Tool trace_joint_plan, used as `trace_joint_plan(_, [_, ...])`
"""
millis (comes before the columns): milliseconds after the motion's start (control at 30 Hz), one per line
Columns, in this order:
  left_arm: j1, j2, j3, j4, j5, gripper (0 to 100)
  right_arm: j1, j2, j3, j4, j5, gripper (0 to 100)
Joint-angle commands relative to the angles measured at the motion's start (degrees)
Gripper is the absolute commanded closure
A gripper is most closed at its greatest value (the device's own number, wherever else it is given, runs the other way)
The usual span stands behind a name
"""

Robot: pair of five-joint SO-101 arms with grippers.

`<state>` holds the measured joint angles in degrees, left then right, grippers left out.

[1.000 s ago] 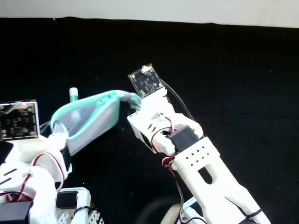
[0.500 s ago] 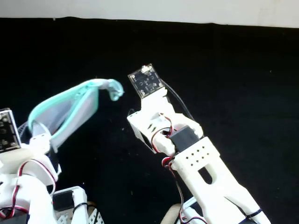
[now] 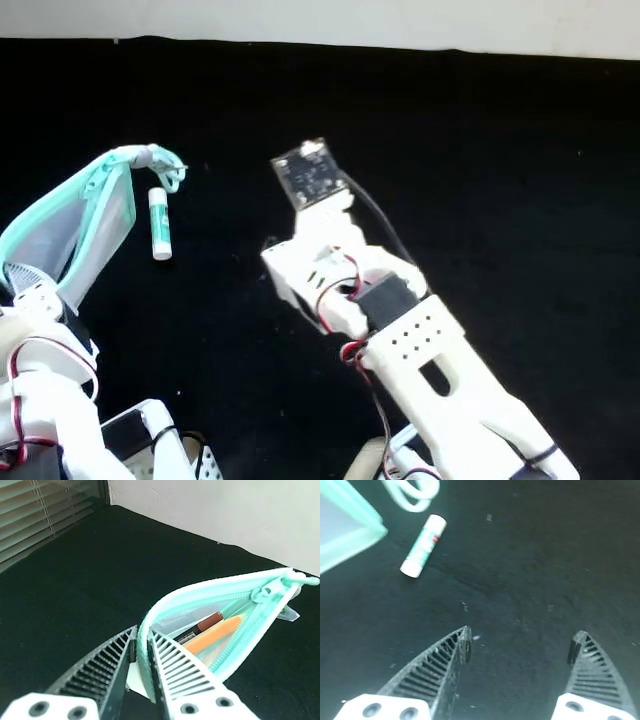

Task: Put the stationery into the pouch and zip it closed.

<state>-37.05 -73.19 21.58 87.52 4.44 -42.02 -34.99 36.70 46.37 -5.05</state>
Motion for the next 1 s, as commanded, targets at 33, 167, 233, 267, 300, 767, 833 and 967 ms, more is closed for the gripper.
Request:
trace_joint_plan(33, [-0.7, 0.0, 5.7, -5.4, 0.1, 99, -2.9, 9.6, -13.6, 0.3, -0.9, 68.5])
trace_joint_plan(167, [-0.7, 0.0, 9.5, -8.4, 0.1, 99, -4.4, 22.5, -28.3, 6.3, -1.0, 68.5])
trace_joint_plan(233, [-1.1, 0.0, 9.9, -9.5, 0.1, 99, -4.7, 27.7, -35.1, 8.5, -1.1, 68.5])
trace_joint_plan(267, [-2.2, 0.1, 9.9, -10.0, 0.1, 99, -4.7, 30.1, -38.4, 9.5, -1.1, 68.5])
trace_joint_plan(300, [-3.7, 0.3, 9.9, -10.8, 0.1, 99, -4.7, 32.3, -41.4, 10.3, -1.2, 68.5])
trace_joint_plan(767, [-11.4, 0.5, 10.2, -13.5, 0.1, 99, -5.3, 58.4, -72.4, 16.4, -4.1, 68.5])
trace_joint_plan(833, [-11.4, 0.5, 10.2, -13.5, 0.1, 99, -5.3, 62.1, -76.8, 17.5, -4.1, 68.5])
trace_joint_plan(967, [-11.4, 0.5, 11.6, -13.6, 0.1, 99, -5.3, 69.3, -86.4, 20.1, -4.1, 68.5])
